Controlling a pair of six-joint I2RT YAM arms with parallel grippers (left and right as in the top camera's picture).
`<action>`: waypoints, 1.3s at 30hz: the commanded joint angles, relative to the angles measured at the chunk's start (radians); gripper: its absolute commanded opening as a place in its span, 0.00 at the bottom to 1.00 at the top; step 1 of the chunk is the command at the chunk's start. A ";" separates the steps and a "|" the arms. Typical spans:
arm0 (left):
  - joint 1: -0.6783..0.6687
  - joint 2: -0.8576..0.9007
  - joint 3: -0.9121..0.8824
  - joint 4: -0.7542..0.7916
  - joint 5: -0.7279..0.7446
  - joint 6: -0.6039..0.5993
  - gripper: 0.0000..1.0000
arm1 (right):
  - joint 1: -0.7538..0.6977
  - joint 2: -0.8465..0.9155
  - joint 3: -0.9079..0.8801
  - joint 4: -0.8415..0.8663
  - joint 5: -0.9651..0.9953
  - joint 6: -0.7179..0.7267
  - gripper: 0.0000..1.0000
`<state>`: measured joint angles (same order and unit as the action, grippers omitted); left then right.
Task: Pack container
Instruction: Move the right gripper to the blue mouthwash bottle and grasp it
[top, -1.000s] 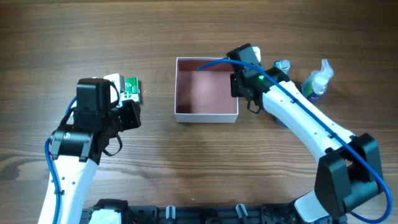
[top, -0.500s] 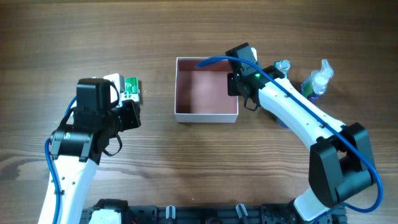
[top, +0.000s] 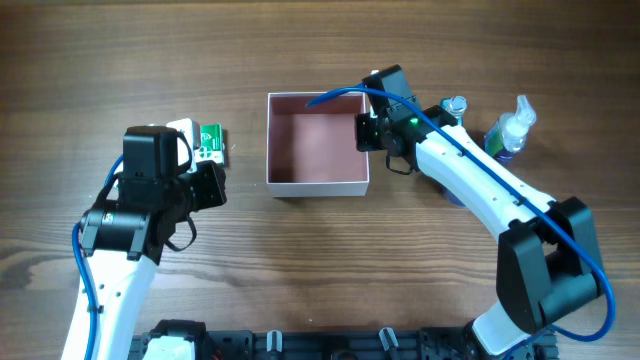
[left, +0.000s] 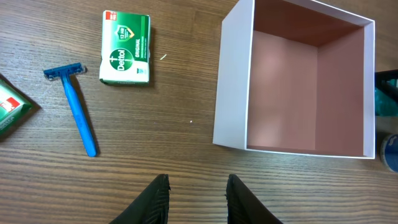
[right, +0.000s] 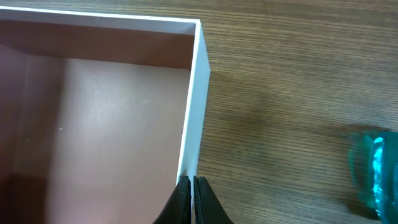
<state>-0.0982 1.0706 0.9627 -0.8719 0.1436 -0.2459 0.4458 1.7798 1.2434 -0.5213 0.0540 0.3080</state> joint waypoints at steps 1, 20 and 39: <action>-0.005 0.005 0.021 0.000 -0.006 0.002 0.32 | -0.002 0.015 0.003 0.006 -0.026 -0.019 0.04; -0.005 0.005 0.021 -0.004 -0.006 0.002 0.50 | -0.087 -0.427 0.072 -0.215 0.179 -0.016 0.86; -0.005 0.005 0.021 0.008 -0.006 0.002 0.50 | -0.348 -0.163 0.072 -0.358 -0.015 -0.186 0.98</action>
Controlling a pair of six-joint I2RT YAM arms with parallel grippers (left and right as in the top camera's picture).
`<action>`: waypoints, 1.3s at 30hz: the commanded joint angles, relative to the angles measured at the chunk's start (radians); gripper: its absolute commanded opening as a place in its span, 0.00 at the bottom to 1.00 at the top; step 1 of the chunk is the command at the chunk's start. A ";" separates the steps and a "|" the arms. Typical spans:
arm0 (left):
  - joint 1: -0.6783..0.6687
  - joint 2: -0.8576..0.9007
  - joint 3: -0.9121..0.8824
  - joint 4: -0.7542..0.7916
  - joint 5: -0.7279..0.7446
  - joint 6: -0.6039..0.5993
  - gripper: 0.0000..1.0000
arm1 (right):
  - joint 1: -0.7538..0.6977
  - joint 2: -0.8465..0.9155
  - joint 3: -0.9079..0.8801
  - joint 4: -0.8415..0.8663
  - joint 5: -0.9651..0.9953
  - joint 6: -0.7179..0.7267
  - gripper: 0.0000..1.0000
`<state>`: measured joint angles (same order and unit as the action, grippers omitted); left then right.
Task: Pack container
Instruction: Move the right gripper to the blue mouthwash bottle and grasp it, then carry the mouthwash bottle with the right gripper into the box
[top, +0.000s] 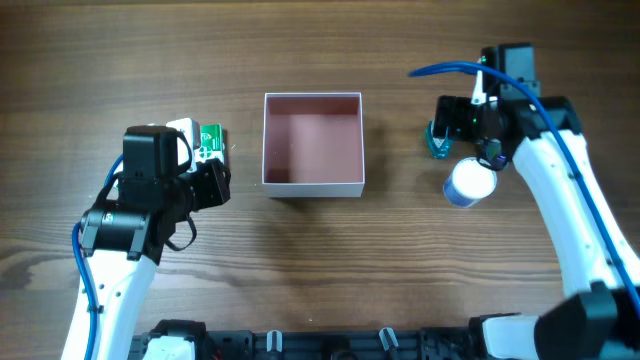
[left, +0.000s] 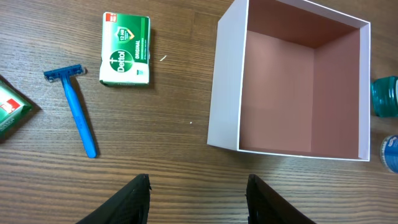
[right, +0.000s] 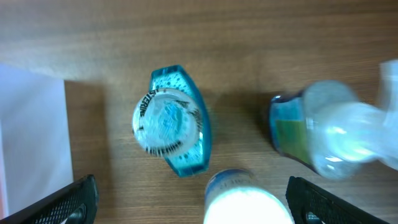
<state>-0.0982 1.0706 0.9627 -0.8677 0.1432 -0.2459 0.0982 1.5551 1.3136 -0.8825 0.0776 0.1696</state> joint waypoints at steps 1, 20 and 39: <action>-0.005 0.005 0.021 0.003 -0.006 0.002 0.50 | 0.000 0.080 0.002 0.005 -0.039 -0.047 0.98; -0.005 0.005 0.021 0.003 -0.006 0.002 0.50 | 0.000 0.164 0.002 0.126 -0.039 -0.065 0.53; -0.005 0.005 0.021 0.002 -0.006 0.002 0.50 | 0.000 0.164 0.002 0.125 -0.038 -0.064 0.20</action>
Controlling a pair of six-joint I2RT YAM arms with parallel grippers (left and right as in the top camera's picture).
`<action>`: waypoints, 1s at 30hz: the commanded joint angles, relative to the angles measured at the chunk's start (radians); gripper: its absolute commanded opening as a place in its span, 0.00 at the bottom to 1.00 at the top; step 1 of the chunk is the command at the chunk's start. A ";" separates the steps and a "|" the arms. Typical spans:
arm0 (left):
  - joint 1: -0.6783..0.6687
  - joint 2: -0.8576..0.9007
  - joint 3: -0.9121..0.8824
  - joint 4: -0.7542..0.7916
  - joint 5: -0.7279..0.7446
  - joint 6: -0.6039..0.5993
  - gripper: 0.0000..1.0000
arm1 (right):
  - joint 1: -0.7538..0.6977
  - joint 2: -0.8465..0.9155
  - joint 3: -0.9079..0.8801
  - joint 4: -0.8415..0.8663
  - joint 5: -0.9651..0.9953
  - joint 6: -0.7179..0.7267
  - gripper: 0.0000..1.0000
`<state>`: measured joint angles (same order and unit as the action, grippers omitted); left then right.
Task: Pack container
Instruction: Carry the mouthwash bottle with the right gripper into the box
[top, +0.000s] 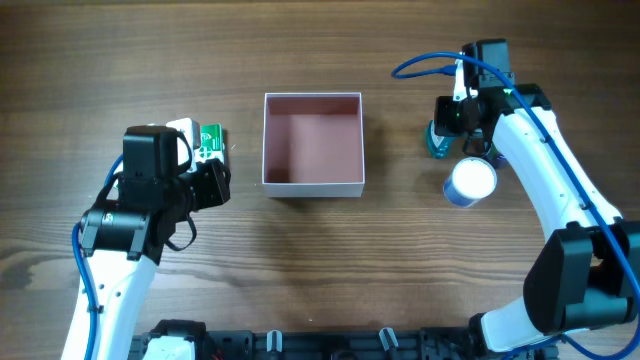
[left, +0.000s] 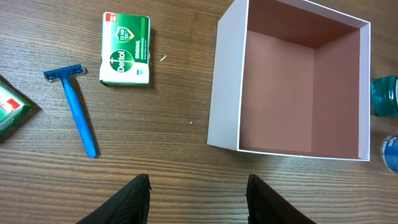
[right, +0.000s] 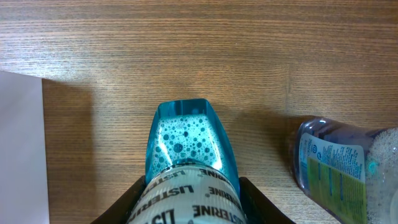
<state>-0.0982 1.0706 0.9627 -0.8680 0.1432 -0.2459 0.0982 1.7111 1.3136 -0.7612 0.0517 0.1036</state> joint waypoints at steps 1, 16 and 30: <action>-0.005 0.005 0.021 0.003 -0.006 0.002 0.50 | 0.000 0.008 0.002 0.005 -0.012 0.002 0.15; -0.005 0.005 0.021 0.003 -0.006 0.002 0.50 | 0.011 -0.104 0.002 0.035 -0.012 0.001 0.04; -0.005 0.005 0.021 0.002 -0.006 0.002 0.51 | 0.391 -0.384 0.074 0.037 0.076 0.254 0.04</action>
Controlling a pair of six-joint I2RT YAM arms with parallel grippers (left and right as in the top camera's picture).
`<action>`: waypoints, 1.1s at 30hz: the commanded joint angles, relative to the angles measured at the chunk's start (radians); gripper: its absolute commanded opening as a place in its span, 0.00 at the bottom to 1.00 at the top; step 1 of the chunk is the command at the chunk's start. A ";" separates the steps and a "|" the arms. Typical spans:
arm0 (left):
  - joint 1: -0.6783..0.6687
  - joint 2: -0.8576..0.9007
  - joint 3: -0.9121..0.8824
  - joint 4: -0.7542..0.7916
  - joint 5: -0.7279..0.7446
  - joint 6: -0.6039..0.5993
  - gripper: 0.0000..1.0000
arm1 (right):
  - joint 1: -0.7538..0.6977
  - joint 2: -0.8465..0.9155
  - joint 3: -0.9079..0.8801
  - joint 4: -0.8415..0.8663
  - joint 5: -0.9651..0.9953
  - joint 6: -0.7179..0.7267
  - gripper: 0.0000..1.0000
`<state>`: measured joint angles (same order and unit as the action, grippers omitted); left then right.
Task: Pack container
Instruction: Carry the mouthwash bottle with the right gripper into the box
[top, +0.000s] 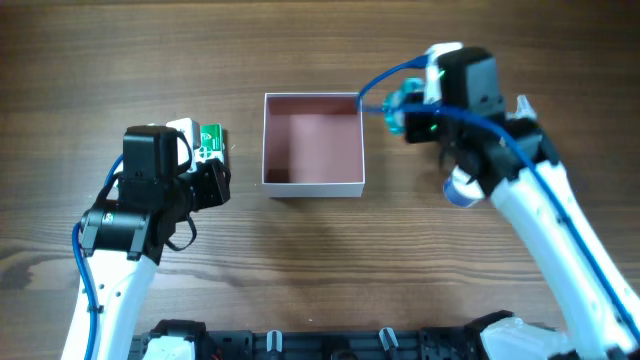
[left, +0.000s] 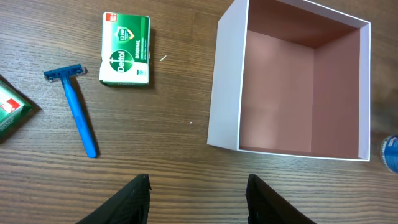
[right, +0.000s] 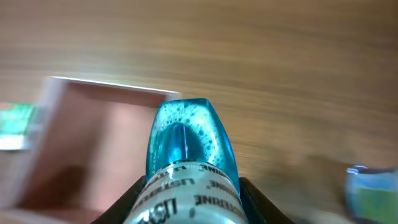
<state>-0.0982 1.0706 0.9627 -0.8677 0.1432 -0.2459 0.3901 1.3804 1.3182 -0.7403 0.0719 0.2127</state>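
A white box with a pink inside stands open in the middle of the table. My right gripper is shut on a teal Listerine mouthwash bottle, lifted off the table just past the box's far right corner. My left gripper hangs open above bare wood in front of the box. To the left lie a green Dettol soap box, a blue razor and part of another green packet.
A white-capped blue tub stands right of the box, partly under my right arm; its edge shows in the left wrist view. A blurred blue-labelled container sits at the right wrist view's lower right.
My right gripper held the mouthwash bottle standing on the table right of the box; now the bottle is lifted and sits left of there, at the box's far right corner. The left arm is unchanged.
My right gripper was shut on the box's right wall while the left fingers stood close together. Then the right gripper was open above the bottles, and the left had opened. It then gripped the mouthwash bottle, which is now off the table beside the box.
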 joint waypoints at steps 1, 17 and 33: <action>-0.005 0.005 0.021 0.001 -0.006 0.002 0.50 | 0.137 -0.052 0.079 0.016 0.069 0.171 0.04; -0.005 0.005 0.021 -0.001 -0.006 0.002 0.52 | 0.294 0.303 0.285 0.006 0.124 0.308 0.04; -0.005 0.005 0.021 -0.001 -0.006 0.002 0.52 | 0.294 0.533 0.447 -0.108 0.062 0.345 0.04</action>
<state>-0.0982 1.0706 0.9627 -0.8692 0.1432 -0.2459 0.6811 1.8660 1.7401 -0.8570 0.1463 0.5385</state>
